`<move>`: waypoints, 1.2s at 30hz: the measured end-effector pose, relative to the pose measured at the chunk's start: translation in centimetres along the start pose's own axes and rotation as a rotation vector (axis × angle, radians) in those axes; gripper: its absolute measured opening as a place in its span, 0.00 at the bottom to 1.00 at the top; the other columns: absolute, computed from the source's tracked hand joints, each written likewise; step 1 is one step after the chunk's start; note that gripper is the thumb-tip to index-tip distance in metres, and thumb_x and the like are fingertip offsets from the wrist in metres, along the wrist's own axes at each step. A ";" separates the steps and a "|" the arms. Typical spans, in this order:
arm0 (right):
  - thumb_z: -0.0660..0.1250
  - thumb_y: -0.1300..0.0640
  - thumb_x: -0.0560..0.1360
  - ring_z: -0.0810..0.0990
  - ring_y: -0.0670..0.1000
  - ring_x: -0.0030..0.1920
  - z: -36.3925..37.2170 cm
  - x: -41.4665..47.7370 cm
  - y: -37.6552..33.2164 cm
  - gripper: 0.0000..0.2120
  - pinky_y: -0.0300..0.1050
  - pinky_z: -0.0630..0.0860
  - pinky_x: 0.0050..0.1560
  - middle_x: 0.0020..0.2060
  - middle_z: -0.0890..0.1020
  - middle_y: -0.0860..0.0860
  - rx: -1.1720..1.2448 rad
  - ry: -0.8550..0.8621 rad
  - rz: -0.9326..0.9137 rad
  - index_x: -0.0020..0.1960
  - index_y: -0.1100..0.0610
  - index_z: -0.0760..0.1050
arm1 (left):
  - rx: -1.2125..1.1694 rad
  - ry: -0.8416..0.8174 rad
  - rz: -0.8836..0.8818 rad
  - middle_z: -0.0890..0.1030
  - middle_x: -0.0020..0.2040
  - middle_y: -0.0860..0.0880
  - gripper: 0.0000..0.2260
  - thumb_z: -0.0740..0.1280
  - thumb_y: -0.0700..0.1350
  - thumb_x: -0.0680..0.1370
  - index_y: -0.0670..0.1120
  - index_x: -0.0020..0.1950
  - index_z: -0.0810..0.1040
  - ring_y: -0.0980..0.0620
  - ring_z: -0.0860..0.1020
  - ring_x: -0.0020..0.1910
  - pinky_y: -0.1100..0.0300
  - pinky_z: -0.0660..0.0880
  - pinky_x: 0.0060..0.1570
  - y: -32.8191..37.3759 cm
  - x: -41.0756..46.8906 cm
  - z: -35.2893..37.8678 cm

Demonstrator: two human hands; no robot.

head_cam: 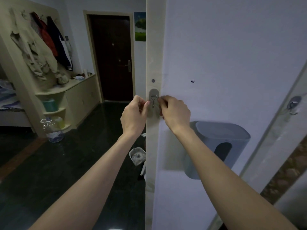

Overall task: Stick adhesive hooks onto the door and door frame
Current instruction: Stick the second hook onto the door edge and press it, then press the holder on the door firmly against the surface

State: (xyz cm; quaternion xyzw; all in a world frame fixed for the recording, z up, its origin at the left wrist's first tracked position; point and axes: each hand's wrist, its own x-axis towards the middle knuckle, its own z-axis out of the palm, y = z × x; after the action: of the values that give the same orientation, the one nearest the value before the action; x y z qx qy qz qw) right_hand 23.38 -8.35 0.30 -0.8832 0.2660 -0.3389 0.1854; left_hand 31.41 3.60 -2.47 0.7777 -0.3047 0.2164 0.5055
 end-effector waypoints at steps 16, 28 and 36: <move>0.56 0.39 0.84 0.84 0.62 0.51 -2.4 -1.5 -0.9 0.21 0.51 0.77 0.50 0.48 0.87 0.55 -0.055 -0.087 -0.005 0.58 0.47 0.84 | 0.068 -0.016 -0.104 0.81 0.42 0.51 0.12 0.68 0.56 0.83 0.47 0.53 0.79 0.53 0.80 0.39 0.63 0.72 0.36 2.0 -1.1 -1.3; 0.58 0.40 0.86 0.86 0.49 0.32 -15.8 -7.3 5.4 0.26 0.43 0.82 0.41 0.39 0.90 0.54 0.637 -0.315 0.014 0.50 0.60 0.84 | -0.503 -0.182 -0.199 0.83 0.41 0.48 0.18 0.61 0.53 0.87 0.40 0.54 0.81 0.54 0.82 0.36 0.60 0.79 0.41 15.3 -7.2 -1.5; 0.51 0.32 0.83 0.86 0.51 0.41 -27.6 -10.5 14.9 0.34 0.46 0.80 0.49 0.44 0.89 0.53 0.885 -0.442 0.199 0.54 0.58 0.83 | -0.782 -0.425 -0.338 0.82 0.39 0.50 0.24 0.56 0.62 0.86 0.46 0.49 0.81 0.52 0.79 0.36 0.56 0.75 0.43 26.1 -12.8 -1.5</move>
State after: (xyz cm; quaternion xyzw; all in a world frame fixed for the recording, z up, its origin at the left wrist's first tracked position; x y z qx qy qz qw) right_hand -7.65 -17.89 6.85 -0.7410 0.1341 -0.2046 0.6253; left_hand 4.08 0.36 6.92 0.5947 -0.3294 -0.1639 0.7149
